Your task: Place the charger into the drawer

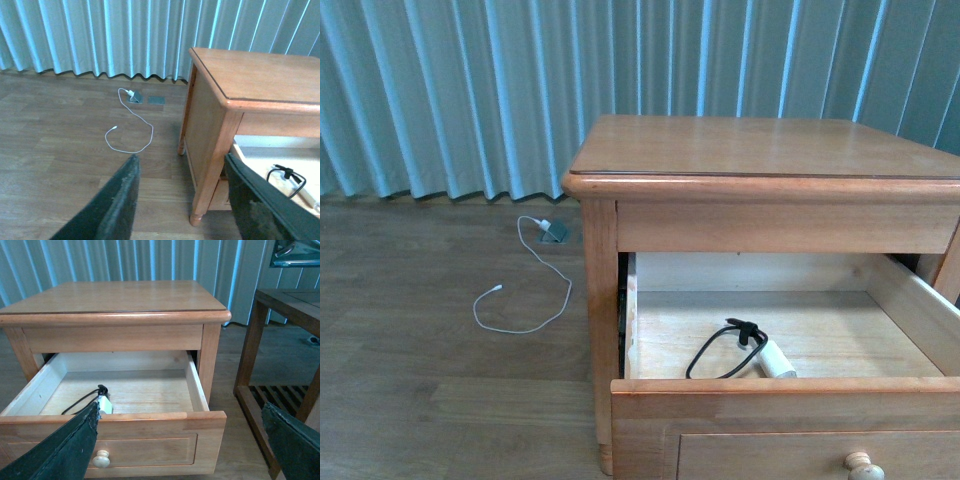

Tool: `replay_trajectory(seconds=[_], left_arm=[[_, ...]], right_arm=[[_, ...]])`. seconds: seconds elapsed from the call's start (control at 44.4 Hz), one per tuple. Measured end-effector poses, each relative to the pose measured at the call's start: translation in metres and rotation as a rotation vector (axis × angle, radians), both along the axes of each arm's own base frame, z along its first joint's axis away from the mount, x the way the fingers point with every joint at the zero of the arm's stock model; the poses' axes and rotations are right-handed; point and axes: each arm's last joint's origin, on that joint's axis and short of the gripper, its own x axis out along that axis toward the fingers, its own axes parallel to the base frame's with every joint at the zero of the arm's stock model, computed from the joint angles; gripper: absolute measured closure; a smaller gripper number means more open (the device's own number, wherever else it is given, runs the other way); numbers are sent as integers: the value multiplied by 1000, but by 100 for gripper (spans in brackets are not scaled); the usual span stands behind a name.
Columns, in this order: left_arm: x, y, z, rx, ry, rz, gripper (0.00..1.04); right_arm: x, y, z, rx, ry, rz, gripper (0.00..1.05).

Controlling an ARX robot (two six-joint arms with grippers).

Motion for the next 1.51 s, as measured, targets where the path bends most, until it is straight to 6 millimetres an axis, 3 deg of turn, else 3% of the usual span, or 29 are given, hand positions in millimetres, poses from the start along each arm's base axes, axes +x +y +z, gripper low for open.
replay_trajectory(seconds=[0.293, 0.541, 1.06, 1.127, 1.511], left_arm=[[-12, 15, -36, 44, 10, 3, 101], [-18, 28, -51, 52, 4, 15, 101], [-28, 29, -69, 53, 3, 10, 101], [-36, 28, -80, 53, 31, 6, 101], [-39, 28, -78, 54, -3, 8, 101]], right_arm=[[0, 0, 0, 0, 0, 0, 8], [0, 0, 0, 0, 0, -1, 8], [0, 0, 0, 0, 0, 0, 8], [0, 0, 0, 0, 0, 0, 8], [0, 0, 0, 0, 0, 0, 8]])
